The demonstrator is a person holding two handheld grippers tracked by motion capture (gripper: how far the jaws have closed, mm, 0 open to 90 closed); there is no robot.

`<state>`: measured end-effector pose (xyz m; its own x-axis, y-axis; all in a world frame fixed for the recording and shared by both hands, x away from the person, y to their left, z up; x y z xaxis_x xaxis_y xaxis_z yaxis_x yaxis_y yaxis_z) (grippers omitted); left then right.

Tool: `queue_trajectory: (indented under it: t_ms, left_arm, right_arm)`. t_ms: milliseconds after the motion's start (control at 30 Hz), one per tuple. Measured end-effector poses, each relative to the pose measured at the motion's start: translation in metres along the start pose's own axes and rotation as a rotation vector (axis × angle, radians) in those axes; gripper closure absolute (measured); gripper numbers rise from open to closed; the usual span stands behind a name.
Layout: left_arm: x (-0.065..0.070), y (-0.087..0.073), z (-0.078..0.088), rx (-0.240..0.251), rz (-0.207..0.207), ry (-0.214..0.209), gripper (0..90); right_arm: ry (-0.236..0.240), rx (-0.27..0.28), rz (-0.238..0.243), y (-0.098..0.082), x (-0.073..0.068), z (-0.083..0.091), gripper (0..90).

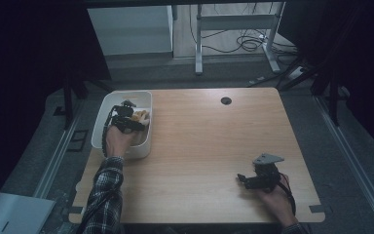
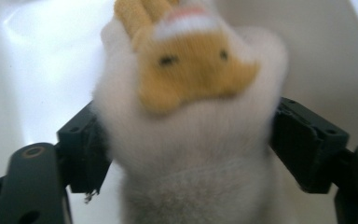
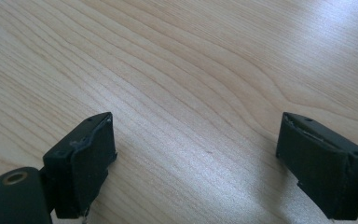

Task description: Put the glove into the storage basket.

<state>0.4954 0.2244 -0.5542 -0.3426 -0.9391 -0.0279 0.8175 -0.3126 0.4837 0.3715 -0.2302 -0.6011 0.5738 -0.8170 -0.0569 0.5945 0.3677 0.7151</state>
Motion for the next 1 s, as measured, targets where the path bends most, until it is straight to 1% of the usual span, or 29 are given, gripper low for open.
queue_trajectory:
  t_ms: [67,100,233,333,467,533,600,633,700,733,800,867,967,1000]
  left_arm:
    - [0.0,0.0,0.0,0.001,-0.002,-0.003,16.3]
    - [-0.001,0.001,0.003,0.011,-0.01,-0.001,16.3]
    - [-0.003,0.004,0.012,0.05,-0.002,-0.014,16.8]
    - [-0.004,0.007,0.019,0.084,0.009,-0.02,21.7]
    - [-0.002,0.007,0.025,0.123,0.01,-0.023,24.4]
    - [-0.001,0.007,0.025,0.127,0.007,-0.028,24.3]
    - [0.001,0.006,0.027,0.142,0.007,-0.036,24.3]
    - [0.002,0.006,0.027,0.15,0.014,-0.04,24.1]
    - [0.002,0.006,0.029,0.164,0.01,-0.045,23.0]
    - [0.003,0.006,0.03,0.174,0.017,-0.047,22.6]
    - [0.004,0.005,0.031,0.18,0.017,-0.049,21.4]
    - [0.004,0.005,0.032,0.187,0.011,-0.05,20.8]
    - [0.008,0.005,0.037,0.225,-0.001,-0.067,19.7]
    - [0.008,0.005,0.037,0.225,-0.001,-0.067,18.9]
  right_arm:
    - [0.0,0.0,0.0,0.0,0.0,0.0,12.0]
    - [0.0,0.0,0.0,0.0,0.0,0.0,11.9]
    - [0.0,0.0,0.0,0.0,0.0,0.0,12.0]
    - [0.0,0.0,0.0,0.0,0.0,0.0,11.9]
    - [0.0,0.0,0.0,0.0,0.0,0.0,12.0]
    - [0.0,0.0,0.0,0.0,0.0,0.0,12.0]
    - [0.0,0.0,0.001,0.0,0.0,0.0,12.0]
    - [0.0,0.0,0.0,0.0,0.0,0.0,12.0]
    - [0.0,0.0,0.0,0.0,0.0,0.0,12.0]
    - [0.0,0.0,0.0,0.0,0.0,0.0,12.0]
    - [0.0,0.0,0.0,0.0,0.0,0.0,12.0]
    - [0.0,0.0,0.0,0.0,0.0,0.0,11.9]
    - [0.0,0.0,0.0,0.0,0.0,0.0,12.0]
    - [0.0,0.0,0.0,0.0,0.0,0.0,12.0]
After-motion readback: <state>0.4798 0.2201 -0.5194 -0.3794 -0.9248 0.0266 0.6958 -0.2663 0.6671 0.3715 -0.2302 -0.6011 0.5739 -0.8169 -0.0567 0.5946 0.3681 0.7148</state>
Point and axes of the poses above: each handheld gripper's, and its own axes: z roughly backward along the jaws, y roughly out of its top, x roughly to its right, the point moved 7 cm from there along -z, roughly forward along the jaws, and after that the axes turned 8 degrees about -z, right-handed, at the moved point
